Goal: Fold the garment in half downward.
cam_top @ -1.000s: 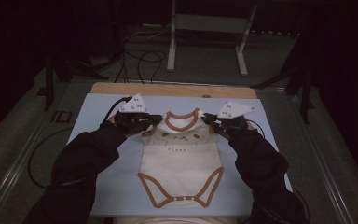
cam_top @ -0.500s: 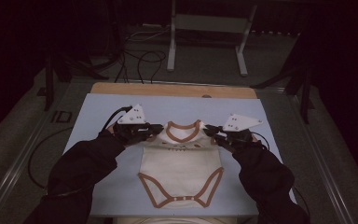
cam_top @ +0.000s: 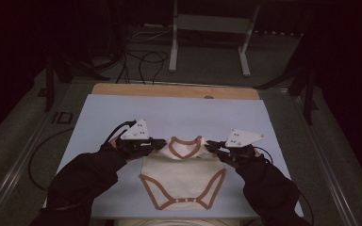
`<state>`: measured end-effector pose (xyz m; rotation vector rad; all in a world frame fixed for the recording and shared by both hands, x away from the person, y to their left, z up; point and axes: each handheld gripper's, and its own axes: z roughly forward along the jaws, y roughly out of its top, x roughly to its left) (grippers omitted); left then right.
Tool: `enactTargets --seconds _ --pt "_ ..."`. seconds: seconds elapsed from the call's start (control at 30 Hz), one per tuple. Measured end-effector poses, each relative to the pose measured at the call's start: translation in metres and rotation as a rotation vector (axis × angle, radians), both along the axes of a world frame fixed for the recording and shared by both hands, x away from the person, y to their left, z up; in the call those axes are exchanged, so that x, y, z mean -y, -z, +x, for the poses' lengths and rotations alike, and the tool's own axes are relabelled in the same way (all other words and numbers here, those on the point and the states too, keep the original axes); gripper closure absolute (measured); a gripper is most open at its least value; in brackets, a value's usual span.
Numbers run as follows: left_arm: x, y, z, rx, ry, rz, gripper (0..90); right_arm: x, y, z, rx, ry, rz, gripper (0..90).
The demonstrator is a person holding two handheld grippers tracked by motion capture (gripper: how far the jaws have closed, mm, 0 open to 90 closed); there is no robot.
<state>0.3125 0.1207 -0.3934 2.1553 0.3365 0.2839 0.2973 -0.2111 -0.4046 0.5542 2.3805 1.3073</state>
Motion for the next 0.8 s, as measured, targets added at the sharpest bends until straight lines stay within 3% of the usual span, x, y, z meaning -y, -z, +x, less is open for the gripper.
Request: enactTargets --seconds 0.43,0.8 --pt "0.003 0.025 -0.026 -0.037 0.044 0.026 87.5 0.003 0.023 -0.024 -0.07 -0.026 -0.001 82.4" --pt "0.0 0.046 -0.041 -0.07 0.052 0.044 87.5 0.003 0.042 -0.039 -0.131 -0.04 -0.015 82.3"
